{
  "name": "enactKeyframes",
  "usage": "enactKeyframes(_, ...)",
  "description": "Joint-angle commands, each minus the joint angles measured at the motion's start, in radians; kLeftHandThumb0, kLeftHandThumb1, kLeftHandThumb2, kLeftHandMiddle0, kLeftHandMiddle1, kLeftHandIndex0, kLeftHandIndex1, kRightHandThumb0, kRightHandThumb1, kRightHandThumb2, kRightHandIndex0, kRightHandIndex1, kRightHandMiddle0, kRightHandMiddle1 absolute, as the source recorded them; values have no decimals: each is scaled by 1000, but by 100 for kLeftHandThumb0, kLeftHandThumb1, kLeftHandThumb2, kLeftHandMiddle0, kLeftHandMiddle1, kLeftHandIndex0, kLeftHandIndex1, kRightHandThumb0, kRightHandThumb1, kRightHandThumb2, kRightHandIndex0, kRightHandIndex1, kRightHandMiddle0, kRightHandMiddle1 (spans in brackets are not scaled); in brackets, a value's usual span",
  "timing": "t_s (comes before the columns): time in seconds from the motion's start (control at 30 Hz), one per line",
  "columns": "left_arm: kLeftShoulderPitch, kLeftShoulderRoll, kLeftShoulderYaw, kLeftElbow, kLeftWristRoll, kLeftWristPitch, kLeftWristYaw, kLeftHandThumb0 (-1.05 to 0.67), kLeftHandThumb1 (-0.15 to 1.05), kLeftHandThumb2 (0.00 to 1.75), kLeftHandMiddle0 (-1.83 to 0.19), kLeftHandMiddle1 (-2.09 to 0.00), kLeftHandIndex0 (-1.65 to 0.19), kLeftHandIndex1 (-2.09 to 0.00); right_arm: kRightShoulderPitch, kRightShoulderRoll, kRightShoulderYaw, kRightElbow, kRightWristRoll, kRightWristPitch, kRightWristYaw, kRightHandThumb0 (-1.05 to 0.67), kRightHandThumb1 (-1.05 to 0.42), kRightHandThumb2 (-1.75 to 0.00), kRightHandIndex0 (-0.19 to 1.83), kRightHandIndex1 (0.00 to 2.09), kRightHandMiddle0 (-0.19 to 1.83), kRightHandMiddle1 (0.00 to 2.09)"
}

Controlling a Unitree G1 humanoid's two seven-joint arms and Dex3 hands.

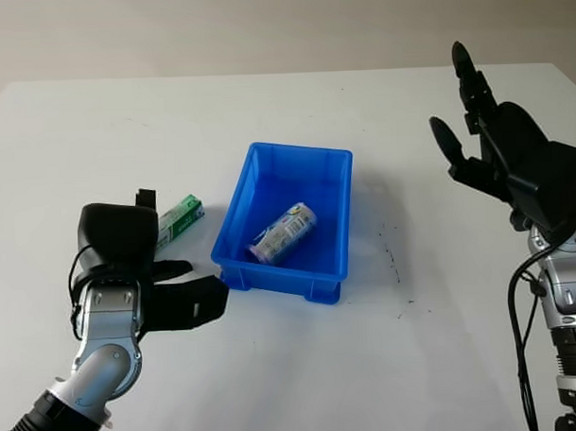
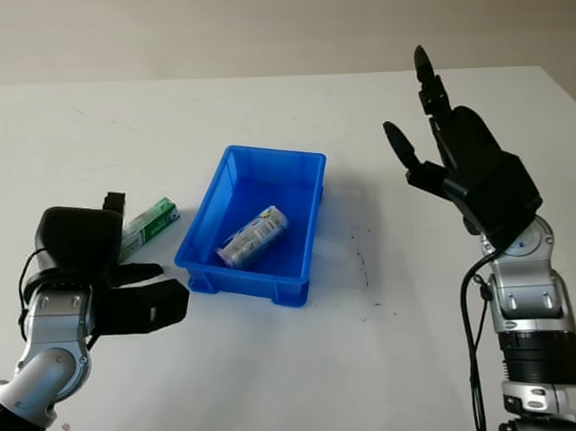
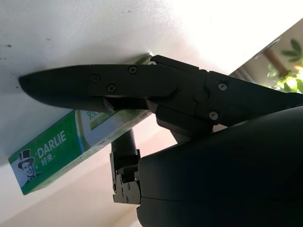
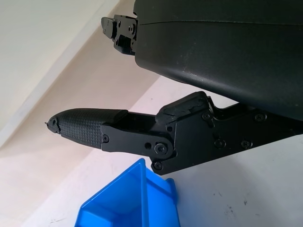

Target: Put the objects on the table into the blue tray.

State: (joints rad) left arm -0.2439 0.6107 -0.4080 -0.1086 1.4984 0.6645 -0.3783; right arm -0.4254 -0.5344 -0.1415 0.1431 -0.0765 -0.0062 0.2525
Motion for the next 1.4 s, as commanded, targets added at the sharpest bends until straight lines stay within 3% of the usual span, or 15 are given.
enactKeyframes(0.0,3,-8,23,-2,2,-25,-1,-49,105,48,-111,-209,-5,-209,-9,-14,-6,-1,0,-15,4,-88,-105,-59,-19,0,-19,0)
enactKeyframes(0.03,-1,-11,35,-15,-8,-38,-17,-49,105,48,-109,-209,5,-208,-10,-15,-5,2,0,-17,5,-87,-105,-59,-19,0,-19,0)
enactKeyframes(0.07,-3,-14,44,-24,-15,-48,-28,-47,105,46,-99,-209,5,-175,-11,-15,-5,3,-1,-18,6,-87,-105,-59,-19,0,-19,0)
enactKeyframes(0.1,-4,-22,62,-40,-36,-59,-30,-46,105,45,-95,-209,5,-163,-12,-16,-6,4,0,-19,7,-87,-105,-59,-19,0,-19,0)
enactKeyframes(0.2,-2,-28,102,-68,-81,-98,-14,-44,105,43,-78,-209,7,-183,-12,-20,-6,-2,-5,-10,9,-87,-105,-59,-19,0,-19,0)
enactKeyframes(0.27,-7,-23,120,-73,-87,-117,-21,-45,105,47,-77,-209,6,-204,-12,-21,-8,-5,-6,-5,11,-87,-105,-59,-19,0,-19,0)
enactKeyframes(0.33,-11,-30,149,-83,-115,-135,4,-45,105,50,-78,-209,1,-208,-11,-23,-9,-12,-4,6,14,-87,-105,-59,-19,0,-19,0)
enactKeyframes(0.43,-19,-25,192,-84,-178,-171,37,-37,105,47,-86,-209,-9,-209,-9,-27,-9,-11,-5,1,16,-87,-105,-59,-19,0,-19,0)
enactKeyframes(0.5,-33,-13,213,-70,-205,-195,46,-34,105,49,-111,-209,-25,-209,-8,-28,-11,-12,-1,1,18,-86,-105,-59,-19,0,-19,0)
enactKeyframes(0.57,-46,-13,240,-57,-240,-209,58,-31,105,47,-121,-209,-33,-209,-7,-30,-11,-15,-4,3,17,-86,-105,-59,-19,0,-19,0)
enactKeyframes(0.63,-61,-3,258,-39,-256,-221,83,-29,105,39,-112,-209,-21,-209,-9,-28,-14,-9,1,0,17,-86,-105,-59,-19,0,-19,0)
enactKeyframes(0.8,-87,22,310,-7,-344,-285,165,-30,105,22,-93,-209,-16,-209,-8,-24,-22,-7,18,0,18,-87,-105,-58,-19,0,-19,0)
enactKeyframes(0.97,-116,37,333,-1,-370,-300,214,-27,105,21,-94,-209,-15,-209,-1,-26,-25,-15,20,8,19,-88,-105,-57,-19,0,-19,0)
enactKeyframes(1.17,-172,57,372,-29,-396,-337,311,-27,105,20,-98,-209,-36,-209,-2,-25,-17,-7,2,-2,11,-89,-105,-57,-19,0,-19,0)
enactKeyframes(1.37,-225,27,368,-169,-451,-409,322,-26,104,15,-105,-209,-51,-209,-9,-23,-13,6,-3,-17,11,-88,-105,-58,-19,0,-19,0)
